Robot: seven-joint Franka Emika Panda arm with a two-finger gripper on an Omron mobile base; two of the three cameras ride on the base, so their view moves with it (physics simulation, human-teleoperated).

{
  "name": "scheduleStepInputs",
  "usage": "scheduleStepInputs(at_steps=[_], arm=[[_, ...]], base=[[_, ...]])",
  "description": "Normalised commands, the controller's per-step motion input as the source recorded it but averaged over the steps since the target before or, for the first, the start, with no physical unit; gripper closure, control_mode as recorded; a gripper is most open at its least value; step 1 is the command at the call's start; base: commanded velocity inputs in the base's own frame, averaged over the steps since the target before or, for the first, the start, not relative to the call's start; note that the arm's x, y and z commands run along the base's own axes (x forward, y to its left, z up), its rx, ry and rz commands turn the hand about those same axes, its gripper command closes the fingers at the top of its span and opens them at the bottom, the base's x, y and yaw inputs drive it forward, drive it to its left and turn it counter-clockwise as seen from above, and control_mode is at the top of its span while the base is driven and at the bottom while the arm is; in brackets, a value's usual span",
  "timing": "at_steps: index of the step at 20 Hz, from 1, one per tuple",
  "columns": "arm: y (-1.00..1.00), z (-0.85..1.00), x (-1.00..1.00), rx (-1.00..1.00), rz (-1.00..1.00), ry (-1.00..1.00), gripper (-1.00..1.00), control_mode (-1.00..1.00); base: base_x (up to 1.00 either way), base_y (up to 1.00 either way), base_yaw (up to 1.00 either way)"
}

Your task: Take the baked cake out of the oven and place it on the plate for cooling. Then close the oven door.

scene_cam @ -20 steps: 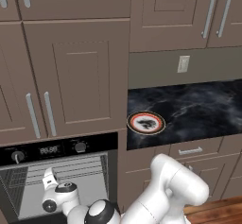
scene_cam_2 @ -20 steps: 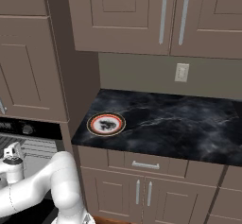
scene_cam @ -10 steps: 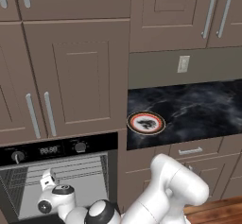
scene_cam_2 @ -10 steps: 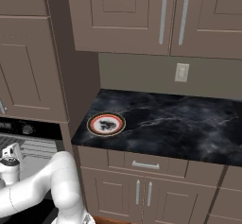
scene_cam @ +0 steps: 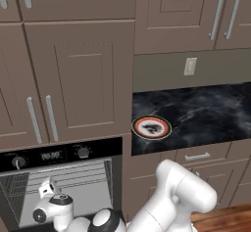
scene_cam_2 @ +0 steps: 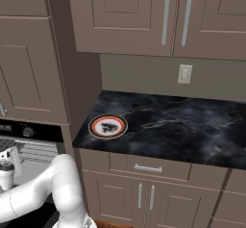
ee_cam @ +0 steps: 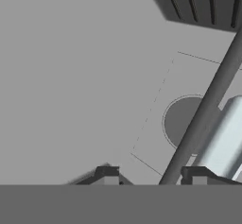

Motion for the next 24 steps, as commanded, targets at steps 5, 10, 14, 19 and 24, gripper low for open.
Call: scheduleStepInputs(at_steps=[5,10,14,19,24], arm=[[0.38,-0.77,-0.66,-0.12,-0.05,0.00,1.00,-1.00],[0.39,-0.79,-0.67,-0.14,-0.05,0.00,1.00,-1.00],[0.38,-0.79,-0.69,-0.15,-0.05,0.00,1.00,-1.00],[0.37,-0.80,-0.69,-0.16,-0.06,0.00,1.00,-1.00],[0.35,-0.82,-0.67,-0.18,-0.08,0.00,1.00,-1.00]], base=[[0.00,0.00,0.00],[0.00,0.00,0.00],[0.00,0.00,0.00],[0.00,0.00,0.00],[0.00,0.00,0.00]])
